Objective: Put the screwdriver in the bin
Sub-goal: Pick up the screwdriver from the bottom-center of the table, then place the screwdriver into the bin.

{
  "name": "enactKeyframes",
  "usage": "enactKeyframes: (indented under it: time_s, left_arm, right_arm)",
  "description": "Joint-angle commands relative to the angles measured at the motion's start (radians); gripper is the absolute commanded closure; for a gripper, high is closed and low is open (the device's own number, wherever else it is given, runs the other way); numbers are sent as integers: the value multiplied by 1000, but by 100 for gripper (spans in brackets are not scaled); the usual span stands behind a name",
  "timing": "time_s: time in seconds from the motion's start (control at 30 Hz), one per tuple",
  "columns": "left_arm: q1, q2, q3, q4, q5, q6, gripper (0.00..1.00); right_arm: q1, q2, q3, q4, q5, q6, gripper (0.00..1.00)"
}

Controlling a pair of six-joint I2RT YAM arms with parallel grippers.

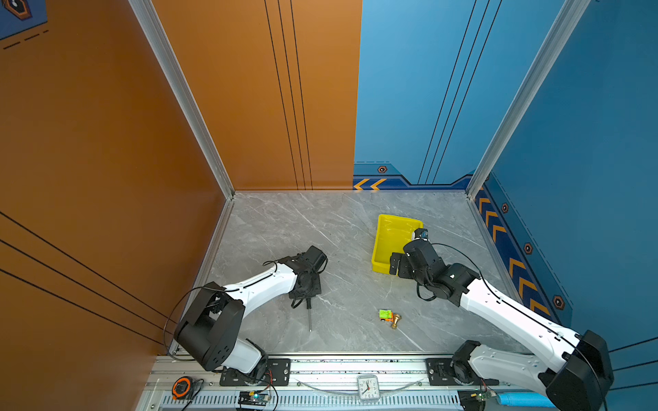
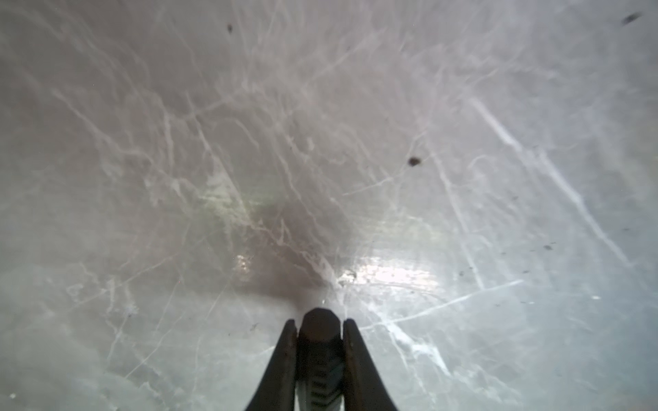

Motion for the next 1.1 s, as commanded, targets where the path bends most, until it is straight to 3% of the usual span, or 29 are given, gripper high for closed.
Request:
enactKeyframes:
  time_s: [0.0, 0.3, 0.67, 0.83, 1.07]
  left_arm:
    - [15, -52, 87, -10, 35, 36, 98]
    - [16, -61, 288, 79, 217, 107, 100]
    - [27, -65, 285, 154, 333, 68, 100]
    - [30, -75, 279, 167, 357, 68, 100]
    - [31, -80, 264, 192, 391, 60, 100]
  right_arm:
    - [8, -18, -29, 65, -129, 79, 0]
    - [32, 108, -74, 484, -435, 176, 0]
    - [148, 302, 32, 719, -537, 196, 2]
    - [169, 350, 47, 767, -551, 216, 11]
    - [184, 384, 59, 810, -560, 230, 38]
